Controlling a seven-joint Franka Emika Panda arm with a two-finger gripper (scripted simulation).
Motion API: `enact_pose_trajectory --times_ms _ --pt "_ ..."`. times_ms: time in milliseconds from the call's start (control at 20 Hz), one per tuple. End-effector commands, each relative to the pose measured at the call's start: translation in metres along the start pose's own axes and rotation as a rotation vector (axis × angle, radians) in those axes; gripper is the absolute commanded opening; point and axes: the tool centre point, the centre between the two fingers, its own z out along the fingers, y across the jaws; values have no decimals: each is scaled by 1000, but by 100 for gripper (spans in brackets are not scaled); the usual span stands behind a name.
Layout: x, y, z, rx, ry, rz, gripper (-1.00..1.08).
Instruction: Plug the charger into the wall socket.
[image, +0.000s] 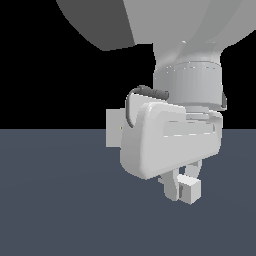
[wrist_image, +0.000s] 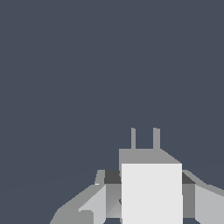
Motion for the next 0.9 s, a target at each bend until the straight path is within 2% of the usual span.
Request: enact_pose_trajectory --times_ms 0,850 --pt "3 -3 -2 -1 1 25 -100" --pt "40 -34 -30 -6 2 369 -100"
